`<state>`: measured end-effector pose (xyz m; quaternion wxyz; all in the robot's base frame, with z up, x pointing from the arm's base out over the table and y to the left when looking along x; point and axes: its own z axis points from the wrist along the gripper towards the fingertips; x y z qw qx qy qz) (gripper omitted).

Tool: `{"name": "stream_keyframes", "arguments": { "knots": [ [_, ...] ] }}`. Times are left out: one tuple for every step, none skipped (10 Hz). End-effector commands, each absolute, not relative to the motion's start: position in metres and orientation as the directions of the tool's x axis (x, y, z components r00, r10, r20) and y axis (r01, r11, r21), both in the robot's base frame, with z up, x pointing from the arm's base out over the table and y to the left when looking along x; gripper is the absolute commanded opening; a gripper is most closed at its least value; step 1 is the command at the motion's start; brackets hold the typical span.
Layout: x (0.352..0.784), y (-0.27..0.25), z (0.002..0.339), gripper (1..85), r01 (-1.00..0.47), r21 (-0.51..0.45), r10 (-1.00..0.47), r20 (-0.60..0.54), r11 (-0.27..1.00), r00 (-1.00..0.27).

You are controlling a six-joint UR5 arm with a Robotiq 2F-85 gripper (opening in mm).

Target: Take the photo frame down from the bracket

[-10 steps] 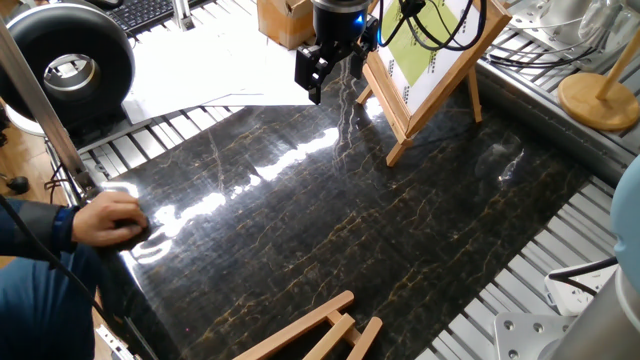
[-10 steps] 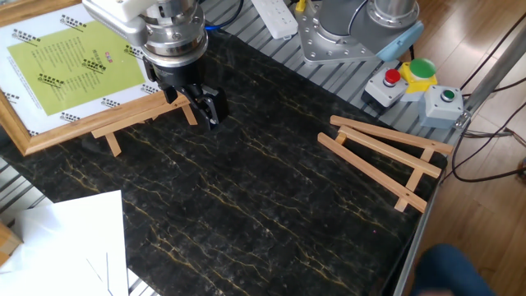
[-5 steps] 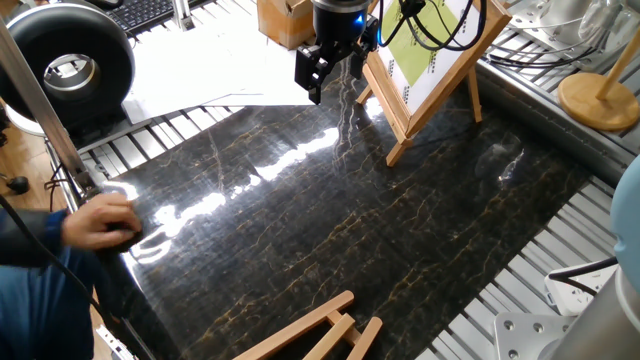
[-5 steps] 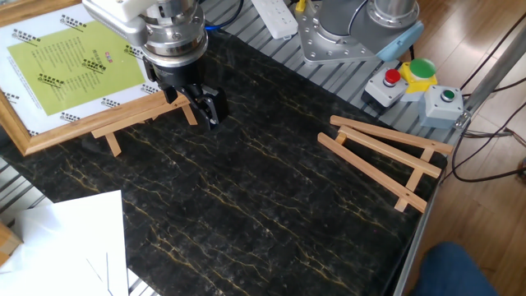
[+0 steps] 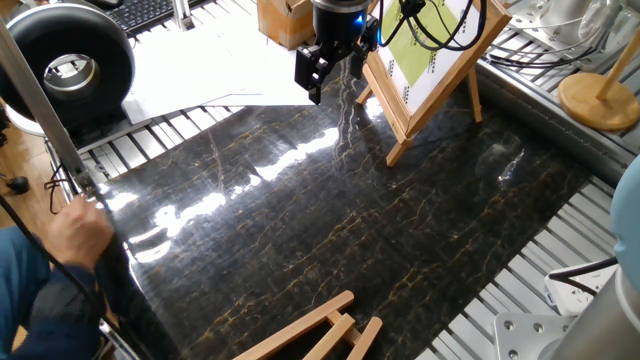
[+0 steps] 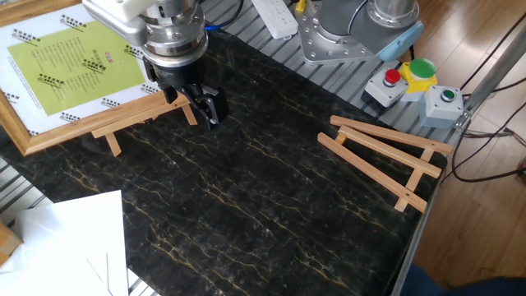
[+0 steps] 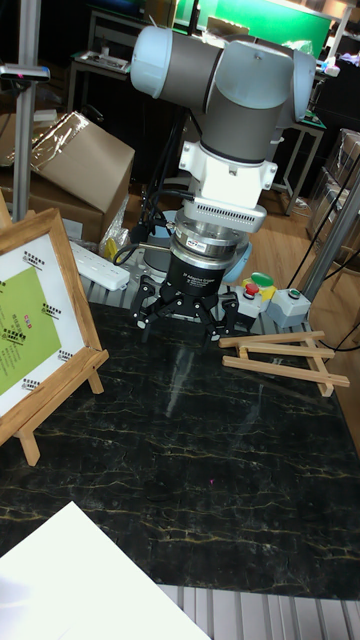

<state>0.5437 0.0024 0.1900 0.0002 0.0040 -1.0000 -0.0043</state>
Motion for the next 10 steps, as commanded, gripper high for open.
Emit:
{"name": "stream_keyframes", "arguments": {
  "knots": [
    [0.5814,-0.0549,0.1992,1.3,0.003,-0.222,-0.030,-0.142,0.975,-0.989],
    [0.5816,-0.0537,0.1983,1.3,0.007,-0.226,-0.026,-0.144,0.974,-0.989],
    [0.5819,-0.0533,0.1981,1.3,0.012,-0.231,-0.023,-0.148,0.973,-0.989],
    [0.5820,-0.0537,0.1981,1.3,0.013,-0.234,-0.022,-0.148,0.972,-0.989],
    [0.5821,-0.0539,0.1984,1.3,0.013,-0.234,-0.022,-0.148,0.972,-0.989],
    [0.5818,-0.0534,0.1984,1.3,0.013,-0.231,-0.022,-0.147,0.973,-0.989],
    [0.5813,-0.0530,0.1985,1.3,0.013,-0.228,-0.020,-0.144,0.974,-0.989],
    [0.5803,-0.0527,0.1989,1.3,0.012,-0.224,-0.020,-0.138,0.975,-0.990],
    [0.5795,-0.0516,0.1995,1.3,0.010,-0.212,-0.018,-0.132,0.977,-0.991],
    [0.5777,-0.0503,0.2001,1.3,0.006,-0.198,-0.019,-0.122,0.980,-0.992]
  ]
}}
